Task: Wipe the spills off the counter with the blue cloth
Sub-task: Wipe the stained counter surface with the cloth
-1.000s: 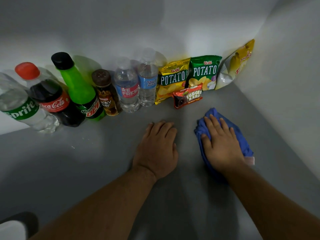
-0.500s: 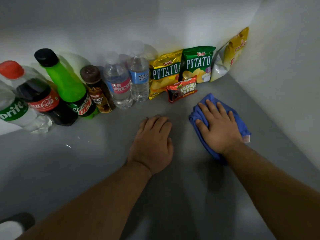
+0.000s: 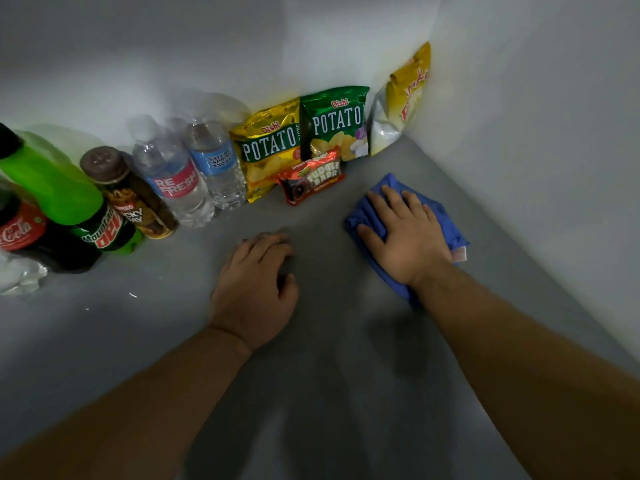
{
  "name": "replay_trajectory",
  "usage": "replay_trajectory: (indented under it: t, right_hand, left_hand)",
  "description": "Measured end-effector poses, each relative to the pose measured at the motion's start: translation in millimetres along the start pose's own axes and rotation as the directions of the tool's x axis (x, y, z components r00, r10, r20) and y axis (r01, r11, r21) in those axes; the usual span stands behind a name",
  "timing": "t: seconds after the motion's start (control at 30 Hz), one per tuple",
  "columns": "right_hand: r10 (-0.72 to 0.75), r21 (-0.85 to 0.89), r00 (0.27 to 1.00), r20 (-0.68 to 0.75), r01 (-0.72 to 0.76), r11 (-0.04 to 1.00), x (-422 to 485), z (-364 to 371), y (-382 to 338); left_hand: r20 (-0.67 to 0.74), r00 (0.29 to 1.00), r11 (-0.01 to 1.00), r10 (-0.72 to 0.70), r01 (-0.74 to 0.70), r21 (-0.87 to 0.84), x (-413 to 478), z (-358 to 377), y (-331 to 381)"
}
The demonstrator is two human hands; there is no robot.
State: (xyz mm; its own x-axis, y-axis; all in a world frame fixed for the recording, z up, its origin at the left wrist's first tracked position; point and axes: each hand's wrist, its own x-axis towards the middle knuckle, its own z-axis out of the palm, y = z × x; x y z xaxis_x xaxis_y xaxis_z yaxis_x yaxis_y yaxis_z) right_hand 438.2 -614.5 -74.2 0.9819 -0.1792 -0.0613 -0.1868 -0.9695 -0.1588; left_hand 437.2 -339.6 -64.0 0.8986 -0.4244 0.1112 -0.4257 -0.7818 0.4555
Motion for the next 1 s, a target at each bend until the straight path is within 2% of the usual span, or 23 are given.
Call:
replay_trajectory:
  t: [0.1,0.17,0.27,0.33,0.4,0.53,0.67,0.73,0.87,0.93,1.0]
  right_hand:
    - [0.187,0.021,0.982,-0.036,-0.186,0.982,-25.8,8.9,-8.8]
    - [0.245,0.027,0.969,-0.027,-0.244,0.969,-40.8,15.4,-23.6]
    - [0.128,0.046,0.992,0.008,-0.128,0.991,-37.9,12.8,-26.9]
    - [-0.015,0.051,1.0,0.02,0.014,0.999,-21.7,4.1,-9.9]
    - [-0.076,0.038,0.996,0.038,0.075,0.997,-3.9,-4.3,12.0]
    - [0.061,0.035,0.998,0.017,-0.062,0.997,-0.8,-5.8,34.1]
    - [0.227,0.049,0.973,-0.035,-0.225,0.973,-37.1,5.6,15.0]
    - [0.2,0.061,0.98,-0.023,-0.198,0.978,-41.9,6.8,6.4]
    - [-0.076,0.033,0.996,0.04,0.074,0.997,-7.0,-6.2,24.4]
    - [-0.068,0.013,0.995,0.066,0.067,0.998,17.1,-13.7,41.1]
    - [0.043,0.026,0.997,0.069,-0.045,0.999,29.5,-15.6,52.6]
  left_hand:
    - [-0.029,1.0,1.0,0.002,-0.001,0.029,3.2,4.7,8.7]
    - [-0.04,0.999,0.999,0.024,-0.023,0.04,8.0,11.4,17.5]
    - [-0.032,0.998,0.999,0.049,-0.049,-0.001,22.6,23.1,38.1]
    - [-0.031,0.998,0.997,0.06,-0.062,-0.04,35.6,29.2,54.2]
    - [-0.011,0.996,0.995,0.085,-0.085,-0.052,47.6,34.2,66.6]
    - [0.059,0.995,0.997,0.077,-0.077,0.005,58.2,40.8,71.1]
    - [0.073,0.993,0.993,0.089,-0.095,0.076,56.6,43.6,73.1]
    - [0.08,0.993,0.991,0.092,-0.099,0.092,56.8,43.7,74.5]
    - [0.081,0.992,0.989,0.1,-0.108,0.103,57.4,44.5,73.7]
    - [0.071,0.993,0.989,0.098,-0.105,0.101,57.0,45.2,74.0]
    - [0.065,0.994,0.992,0.089,-0.095,0.087,56.8,45.2,75.0]
